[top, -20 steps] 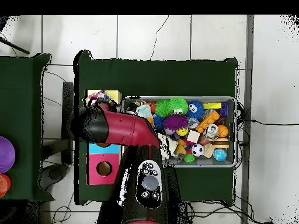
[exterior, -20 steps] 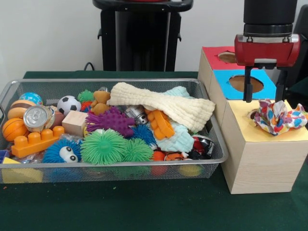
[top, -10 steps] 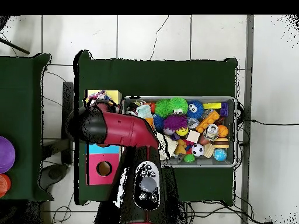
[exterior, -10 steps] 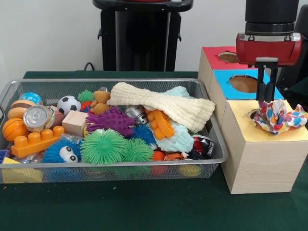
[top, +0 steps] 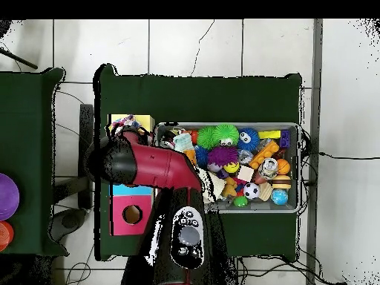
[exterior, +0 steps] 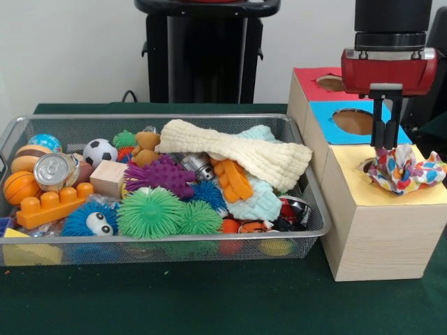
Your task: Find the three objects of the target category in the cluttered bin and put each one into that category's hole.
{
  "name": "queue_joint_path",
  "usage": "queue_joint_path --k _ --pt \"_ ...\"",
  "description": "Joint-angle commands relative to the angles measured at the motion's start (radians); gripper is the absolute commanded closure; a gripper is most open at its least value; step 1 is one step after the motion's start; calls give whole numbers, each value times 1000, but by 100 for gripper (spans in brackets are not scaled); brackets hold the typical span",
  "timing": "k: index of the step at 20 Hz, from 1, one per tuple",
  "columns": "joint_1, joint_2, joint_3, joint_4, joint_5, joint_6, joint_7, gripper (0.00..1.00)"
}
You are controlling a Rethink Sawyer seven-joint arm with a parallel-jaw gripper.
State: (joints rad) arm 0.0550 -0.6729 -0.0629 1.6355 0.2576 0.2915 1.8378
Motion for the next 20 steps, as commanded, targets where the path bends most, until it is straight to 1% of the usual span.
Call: queue_joint_path --k 1,6,17,20 --pt "-25 21 53 100 37 -49 227 100" --pt "-34 24 68 120 40 -87 230 100" --pt "-26 33 61 108 43 -78 224 100" --pt "-15 19 45 105 47 -48 226 100"
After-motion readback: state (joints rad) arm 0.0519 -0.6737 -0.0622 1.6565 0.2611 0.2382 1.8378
